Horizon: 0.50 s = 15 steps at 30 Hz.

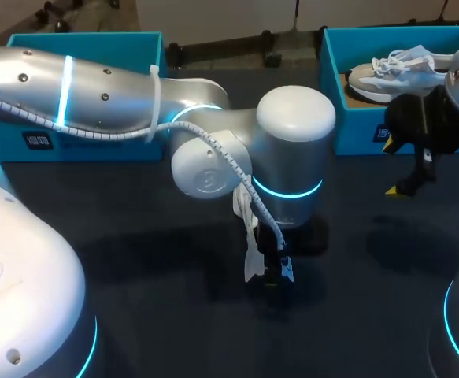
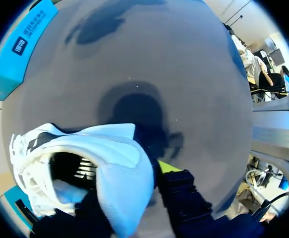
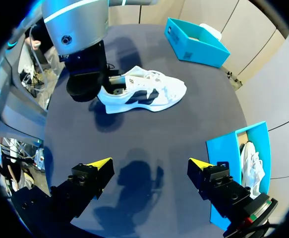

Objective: Take the shoe out of the shoebox, open the shoe tongue, remove and reinsert the insole, then place the shoe into the shoebox

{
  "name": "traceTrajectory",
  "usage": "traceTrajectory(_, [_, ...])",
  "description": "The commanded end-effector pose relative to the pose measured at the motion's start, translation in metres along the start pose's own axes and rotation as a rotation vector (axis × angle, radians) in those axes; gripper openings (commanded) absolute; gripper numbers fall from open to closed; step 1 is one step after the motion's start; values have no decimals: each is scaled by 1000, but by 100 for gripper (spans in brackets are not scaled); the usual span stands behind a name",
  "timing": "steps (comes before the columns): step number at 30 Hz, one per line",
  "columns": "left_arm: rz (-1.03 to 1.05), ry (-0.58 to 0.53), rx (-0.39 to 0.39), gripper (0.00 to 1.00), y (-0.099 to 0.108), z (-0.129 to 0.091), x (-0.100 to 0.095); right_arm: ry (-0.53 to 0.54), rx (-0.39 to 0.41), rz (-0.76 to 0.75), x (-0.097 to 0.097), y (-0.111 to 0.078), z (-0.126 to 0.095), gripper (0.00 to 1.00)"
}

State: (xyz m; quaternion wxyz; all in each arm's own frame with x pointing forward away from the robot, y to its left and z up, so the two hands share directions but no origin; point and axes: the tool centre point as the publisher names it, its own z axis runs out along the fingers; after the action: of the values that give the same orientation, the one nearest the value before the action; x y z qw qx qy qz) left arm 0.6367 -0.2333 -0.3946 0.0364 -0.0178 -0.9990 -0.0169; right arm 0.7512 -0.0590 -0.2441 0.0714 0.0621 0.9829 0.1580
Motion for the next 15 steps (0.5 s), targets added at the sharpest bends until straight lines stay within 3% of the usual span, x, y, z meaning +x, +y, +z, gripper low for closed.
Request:
traceTrajectory(1, [0, 18, 0, 5, -2, 8, -7, -1, 1, 0, 0, 0, 1, 100])
traceTrajectory(2, [1, 18, 1, 0, -1, 8, -6, -1, 1, 0, 0, 0, 1, 100])
traceTrajectory(9, [9, 61, 10, 0, 3, 6, 0, -1, 1, 0, 0, 0, 1, 100])
traceTrajectory(15, [39, 64, 4, 0, 12, -16, 3, -1, 1, 0, 0, 0, 1, 100])
